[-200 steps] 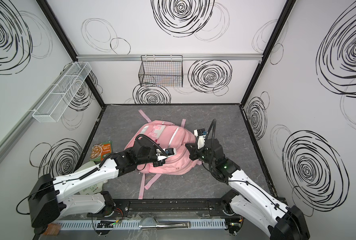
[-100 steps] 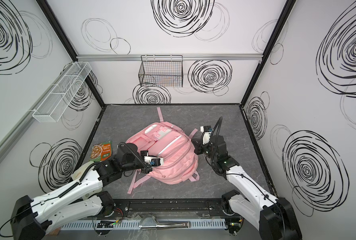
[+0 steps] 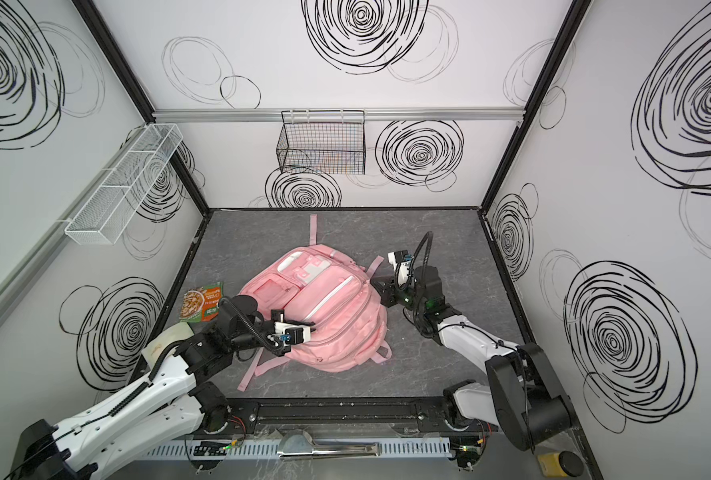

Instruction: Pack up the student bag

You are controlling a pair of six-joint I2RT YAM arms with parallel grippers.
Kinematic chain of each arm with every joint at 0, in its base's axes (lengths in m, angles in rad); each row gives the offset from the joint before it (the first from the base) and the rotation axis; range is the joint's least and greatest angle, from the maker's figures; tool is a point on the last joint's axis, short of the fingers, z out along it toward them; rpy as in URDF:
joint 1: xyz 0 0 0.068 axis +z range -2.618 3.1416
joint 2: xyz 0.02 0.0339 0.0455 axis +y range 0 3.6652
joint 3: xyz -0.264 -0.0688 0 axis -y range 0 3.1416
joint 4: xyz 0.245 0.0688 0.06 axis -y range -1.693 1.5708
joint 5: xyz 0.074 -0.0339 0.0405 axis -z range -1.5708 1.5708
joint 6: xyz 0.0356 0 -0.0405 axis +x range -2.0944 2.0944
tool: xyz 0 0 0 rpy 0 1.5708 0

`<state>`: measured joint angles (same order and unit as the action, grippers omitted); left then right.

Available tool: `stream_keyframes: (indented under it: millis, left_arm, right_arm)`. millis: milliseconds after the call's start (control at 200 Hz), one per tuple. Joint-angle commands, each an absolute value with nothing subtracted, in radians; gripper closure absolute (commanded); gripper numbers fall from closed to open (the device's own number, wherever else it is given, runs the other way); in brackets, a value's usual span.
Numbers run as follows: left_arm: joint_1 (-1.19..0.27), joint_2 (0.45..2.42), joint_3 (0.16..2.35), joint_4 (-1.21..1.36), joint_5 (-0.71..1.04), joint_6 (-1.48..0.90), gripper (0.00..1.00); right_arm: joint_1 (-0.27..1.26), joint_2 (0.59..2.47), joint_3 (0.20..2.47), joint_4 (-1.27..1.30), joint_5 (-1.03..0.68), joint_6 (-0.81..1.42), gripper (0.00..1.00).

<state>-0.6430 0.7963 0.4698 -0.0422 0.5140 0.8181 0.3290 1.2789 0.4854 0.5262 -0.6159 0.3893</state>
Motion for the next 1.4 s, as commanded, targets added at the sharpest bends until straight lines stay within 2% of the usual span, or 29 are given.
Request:
stream_keyframes:
  millis: [0, 15, 60, 75, 90, 205, 270, 410, 485, 625, 825, 885, 930, 986, 1041, 1211, 1396]
  left_arm:
    - [-0.657, 0.762, 0.44, 0.149, 0.604, 0.761, 1.0]
    - [-0.66, 0.764, 0.436, 0.163, 0.574, 0.749, 1.0]
    - [-0.659, 0.773, 0.448, 0.143, 0.523, 0.76, 0.53]
    - [-0.658, 0.778, 0.457, 0.13, 0.507, 0.766, 0.41]
    - [-0.66, 0.784, 0.468, 0.116, 0.495, 0.768, 0.34]
    - [-0.677, 0.845, 0.587, 0.038, 0.406, 0.64, 0.3]
    - [-0.72, 0.898, 0.672, 0.0, 0.322, 0.513, 0.32]
    - [-0.918, 1.045, 0.817, -0.012, 0.037, 0.211, 0.34]
    - [-0.977, 1.142, 0.866, -0.003, -0.027, 0.09, 0.37]
    - [-1.048, 1.329, 0.942, -0.017, -0.123, 0.025, 0.38]
    - [-1.065, 1.493, 1.031, -0.065, -0.295, -0.023, 0.37]
    - [-1.065, 1.522, 1.037, -0.067, -0.329, -0.011, 0.43]
    - [-1.063, 1.54, 1.041, -0.074, -0.341, -0.002, 0.55]
    - [-1.062, 1.551, 1.042, -0.082, -0.34, 0.011, 0.75]
    - [-1.063, 1.55, 1.035, -0.085, -0.332, 0.024, 1.0]
    - [-1.066, 1.445, 0.922, 0.026, -0.25, 0.098, 1.0]
    - [-1.029, 1.261, 0.75, 0.192, -0.106, 0.234, 1.0]
  right_arm:
    - [0.294, 1.3, 0.507, 0.575, -0.358, 0.37, 1.0]
    - [0.294, 1.295, 0.511, 0.568, -0.355, 0.37, 1.0]
    - [0.298, 1.272, 0.519, 0.543, -0.343, 0.368, 1.0]
    - [0.3, 1.262, 0.523, 0.533, -0.337, 0.369, 1.0]
    - [0.303, 1.253, 0.527, 0.522, -0.33, 0.368, 1.0]
    - [0.332, 1.181, 0.55, 0.435, -0.294, 0.374, 1.0]
    - [0.363, 1.143, 0.554, 0.397, -0.272, 0.383, 1.0]
    - [0.439, 1.062, 0.537, 0.338, -0.213, 0.444, 1.0]
    - [0.461, 1.021, 0.509, 0.347, -0.203, 0.488, 1.0]
    - [0.485, 0.967, 0.472, 0.351, -0.199, 0.533, 1.0]
    - [0.497, 0.899, 0.479, 0.293, -0.196, 0.537, 1.0]
    - [0.497, 0.878, 0.476, 0.286, -0.193, 0.538, 1.0]
    - [0.499, 0.866, 0.471, 0.287, -0.195, 0.54, 1.0]
    - [0.499, 0.855, 0.468, 0.285, -0.193, 0.54, 1.0]
    - [0.499, 0.848, 0.464, 0.288, -0.187, 0.536, 1.0]
    - [0.482, 0.867, 0.435, 0.34, -0.089, 0.509, 1.0]
    - [0.371, 0.978, 0.439, 0.421, -0.159, 0.47, 1.0]
